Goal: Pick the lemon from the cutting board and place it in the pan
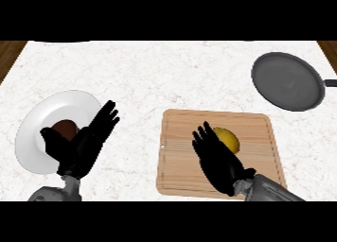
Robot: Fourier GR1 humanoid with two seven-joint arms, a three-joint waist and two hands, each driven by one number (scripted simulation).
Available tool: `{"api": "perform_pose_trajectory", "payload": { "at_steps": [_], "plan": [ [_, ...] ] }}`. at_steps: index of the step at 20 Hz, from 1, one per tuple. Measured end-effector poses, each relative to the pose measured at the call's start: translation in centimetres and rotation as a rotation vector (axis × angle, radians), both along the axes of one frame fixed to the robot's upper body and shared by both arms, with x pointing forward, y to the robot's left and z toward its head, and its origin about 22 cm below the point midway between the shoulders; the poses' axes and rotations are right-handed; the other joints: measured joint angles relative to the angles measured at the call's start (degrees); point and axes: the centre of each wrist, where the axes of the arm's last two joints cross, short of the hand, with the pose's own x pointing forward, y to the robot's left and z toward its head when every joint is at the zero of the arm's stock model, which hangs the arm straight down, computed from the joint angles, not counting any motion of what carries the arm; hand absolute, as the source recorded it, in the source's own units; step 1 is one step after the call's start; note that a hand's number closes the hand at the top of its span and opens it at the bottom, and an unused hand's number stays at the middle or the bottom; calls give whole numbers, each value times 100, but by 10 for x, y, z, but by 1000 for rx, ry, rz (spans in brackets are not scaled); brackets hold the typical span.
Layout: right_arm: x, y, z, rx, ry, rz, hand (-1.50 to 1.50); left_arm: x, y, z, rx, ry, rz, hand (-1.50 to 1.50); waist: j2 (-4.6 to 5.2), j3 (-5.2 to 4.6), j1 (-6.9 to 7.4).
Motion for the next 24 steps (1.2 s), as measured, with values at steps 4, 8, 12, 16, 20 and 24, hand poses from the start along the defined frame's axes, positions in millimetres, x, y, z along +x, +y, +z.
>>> {"api": "perform_pose_trajectory", "payload": {
  "at_steps": [4,8,12,16,20,24],
  "plan": [
    [16,-2,-6,-8,-15,1,150,-4,0,-6,-2,1,-4,0,2,0,7],
    [28,-8,-13,11,-14,46,150,-3,-1,-3,0,0,-3,0,3,0,11],
    [35,-5,-19,6,-35,137,150,-2,-5,-3,0,0,-2,0,-3,-4,17],
    [40,-15,-22,26,-49,182,150,-2,6,-3,3,-1,-1,0,-11,-4,10],
    [27,-49,-29,257,77,71,150,-3,14,-5,-1,-1,31,0,-36,-6,-182],
    [17,-89,-28,513,181,-51,150,-5,19,-6,0,2,62,0,-75,-18,-343]
  ]
}}
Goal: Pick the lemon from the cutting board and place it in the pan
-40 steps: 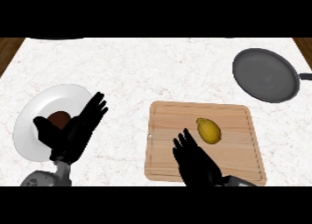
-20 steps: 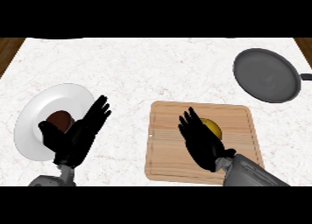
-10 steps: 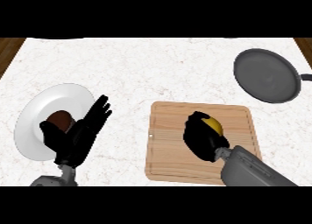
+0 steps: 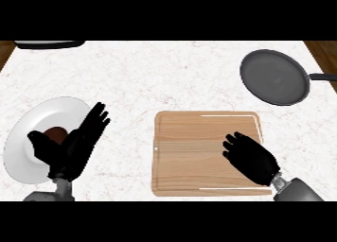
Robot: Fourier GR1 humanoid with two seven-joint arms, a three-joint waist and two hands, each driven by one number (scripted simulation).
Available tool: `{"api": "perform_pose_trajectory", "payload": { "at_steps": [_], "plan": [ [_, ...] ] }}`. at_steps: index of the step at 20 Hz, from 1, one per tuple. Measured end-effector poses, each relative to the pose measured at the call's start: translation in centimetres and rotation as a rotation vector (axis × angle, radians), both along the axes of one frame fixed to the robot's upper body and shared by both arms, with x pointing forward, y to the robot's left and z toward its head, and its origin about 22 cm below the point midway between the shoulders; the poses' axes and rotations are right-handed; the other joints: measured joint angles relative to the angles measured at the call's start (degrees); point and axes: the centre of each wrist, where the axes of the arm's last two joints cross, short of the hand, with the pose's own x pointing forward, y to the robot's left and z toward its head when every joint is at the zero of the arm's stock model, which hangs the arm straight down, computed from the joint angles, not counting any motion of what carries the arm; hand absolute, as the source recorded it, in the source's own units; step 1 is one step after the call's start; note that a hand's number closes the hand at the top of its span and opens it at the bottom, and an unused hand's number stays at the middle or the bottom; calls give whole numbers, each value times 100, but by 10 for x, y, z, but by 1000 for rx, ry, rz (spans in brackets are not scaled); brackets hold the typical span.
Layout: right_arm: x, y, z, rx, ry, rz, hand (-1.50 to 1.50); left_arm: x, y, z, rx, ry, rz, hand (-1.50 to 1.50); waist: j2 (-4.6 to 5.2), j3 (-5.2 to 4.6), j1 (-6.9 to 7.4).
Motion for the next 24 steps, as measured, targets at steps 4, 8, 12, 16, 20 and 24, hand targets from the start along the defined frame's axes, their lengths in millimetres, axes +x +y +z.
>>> {"api": "perform_pose_trajectory", "payload": {
  "at_steps": [4,8,12,16,20,24],
  "plan": [
    [-16,-45,11,237,11,-85,150,-4,1,-2,-11,9,13,0,6,15,-57],
    [-30,-75,35,477,-40,-121,150,-2,1,0,-5,6,14,0,13,21,-73],
    [-45,-100,56,709,-25,-159,150,-4,3,-2,-5,7,6,0,21,20,-29],
    [-49,-124,71,921,47,-206,150,-1,-1,5,-4,-4,-16,0,43,21,93],
    [-38,-156,78,1057,107,-276,150,1,-7,7,-5,-7,-45,0,68,20,238],
    [-16,-179,76,1107,118,-319,150,8,-9,10,-3,-8,-57,0,79,19,314]
  ]
}}
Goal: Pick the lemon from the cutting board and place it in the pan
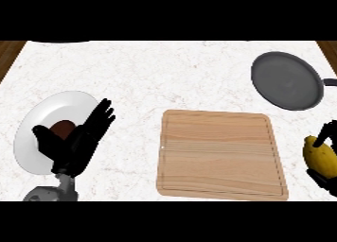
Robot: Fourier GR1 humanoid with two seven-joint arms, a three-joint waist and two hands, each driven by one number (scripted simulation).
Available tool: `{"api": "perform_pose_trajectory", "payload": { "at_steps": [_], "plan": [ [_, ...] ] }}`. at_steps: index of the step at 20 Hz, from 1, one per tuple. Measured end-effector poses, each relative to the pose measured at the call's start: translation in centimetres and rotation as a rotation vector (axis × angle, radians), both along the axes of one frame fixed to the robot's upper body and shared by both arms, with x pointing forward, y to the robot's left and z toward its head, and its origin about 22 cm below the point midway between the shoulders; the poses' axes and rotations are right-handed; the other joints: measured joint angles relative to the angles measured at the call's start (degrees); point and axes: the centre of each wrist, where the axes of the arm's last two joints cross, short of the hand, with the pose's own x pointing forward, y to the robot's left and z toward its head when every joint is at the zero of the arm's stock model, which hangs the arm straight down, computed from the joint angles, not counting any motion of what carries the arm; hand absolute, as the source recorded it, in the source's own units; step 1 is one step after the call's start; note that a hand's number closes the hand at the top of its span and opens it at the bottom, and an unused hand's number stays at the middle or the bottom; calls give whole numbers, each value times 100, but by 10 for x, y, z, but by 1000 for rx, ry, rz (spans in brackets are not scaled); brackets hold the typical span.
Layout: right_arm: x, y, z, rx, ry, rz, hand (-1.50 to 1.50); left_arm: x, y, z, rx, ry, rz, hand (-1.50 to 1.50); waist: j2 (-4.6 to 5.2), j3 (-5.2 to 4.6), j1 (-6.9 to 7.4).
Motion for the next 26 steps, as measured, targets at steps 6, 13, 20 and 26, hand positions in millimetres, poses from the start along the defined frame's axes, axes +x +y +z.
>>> {"api": "perform_pose_trajectory", "payload": {
  "at_steps": [6,13,20,26],
  "plan": [
    [46,-8,-18,-61,-83,-82,150,1,-9,-4,-3,3,-22,0,17,4,89],
    [104,-1,-32,-28,-184,-226,150,7,-12,-5,0,-3,-35,0,50,10,188],
    [140,-5,-34,32,-231,-348,150,10,-20,-3,1,-9,-51,0,104,19,303],
    [151,-12,-26,46,-257,-395,150,13,-21,1,-3,-30,-72,0,168,29,443]
  ]
}}
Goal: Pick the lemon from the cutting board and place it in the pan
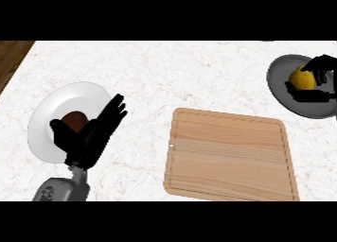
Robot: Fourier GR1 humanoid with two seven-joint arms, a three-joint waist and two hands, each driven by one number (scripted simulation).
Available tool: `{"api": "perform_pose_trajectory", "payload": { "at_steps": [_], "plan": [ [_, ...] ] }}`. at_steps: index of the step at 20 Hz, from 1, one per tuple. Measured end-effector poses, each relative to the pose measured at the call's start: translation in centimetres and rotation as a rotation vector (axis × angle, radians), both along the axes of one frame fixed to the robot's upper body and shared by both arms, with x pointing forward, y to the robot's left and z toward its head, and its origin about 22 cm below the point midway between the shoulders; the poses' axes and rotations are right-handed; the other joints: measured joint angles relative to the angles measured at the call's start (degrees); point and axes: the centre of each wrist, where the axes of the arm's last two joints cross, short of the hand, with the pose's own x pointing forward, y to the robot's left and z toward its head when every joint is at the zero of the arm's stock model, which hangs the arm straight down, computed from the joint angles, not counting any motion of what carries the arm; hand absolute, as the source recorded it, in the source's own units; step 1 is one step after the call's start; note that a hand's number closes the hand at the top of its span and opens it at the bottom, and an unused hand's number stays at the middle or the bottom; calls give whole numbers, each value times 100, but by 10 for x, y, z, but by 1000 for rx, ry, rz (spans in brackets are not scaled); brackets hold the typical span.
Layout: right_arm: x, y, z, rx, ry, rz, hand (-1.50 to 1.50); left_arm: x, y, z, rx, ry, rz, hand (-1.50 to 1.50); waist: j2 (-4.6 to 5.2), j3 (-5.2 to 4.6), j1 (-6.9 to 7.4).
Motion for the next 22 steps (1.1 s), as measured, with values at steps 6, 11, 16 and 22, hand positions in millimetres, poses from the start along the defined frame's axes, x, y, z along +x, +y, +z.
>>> {"api": "perform_pose_trajectory", "payload": {
  "at_steps": [6,11,16,22],
  "plan": [
    [-1,-6,-5,-103,146,-65,-150,5,-8,6,4,-9,-31,0,79,0,158],
    [-1,-6,-8,-124,256,-54,-150,7,-9,9,6,-15,-44,0,120,13,241],
    [2,-1,-9,59,242,25,-150,6,-7,8,-2,-15,-41,0,115,29,206],
    [-1,-16,1,317,227,86,-150,1,-7,5,-5,-13,-39,0,111,32,173]
  ]
}}
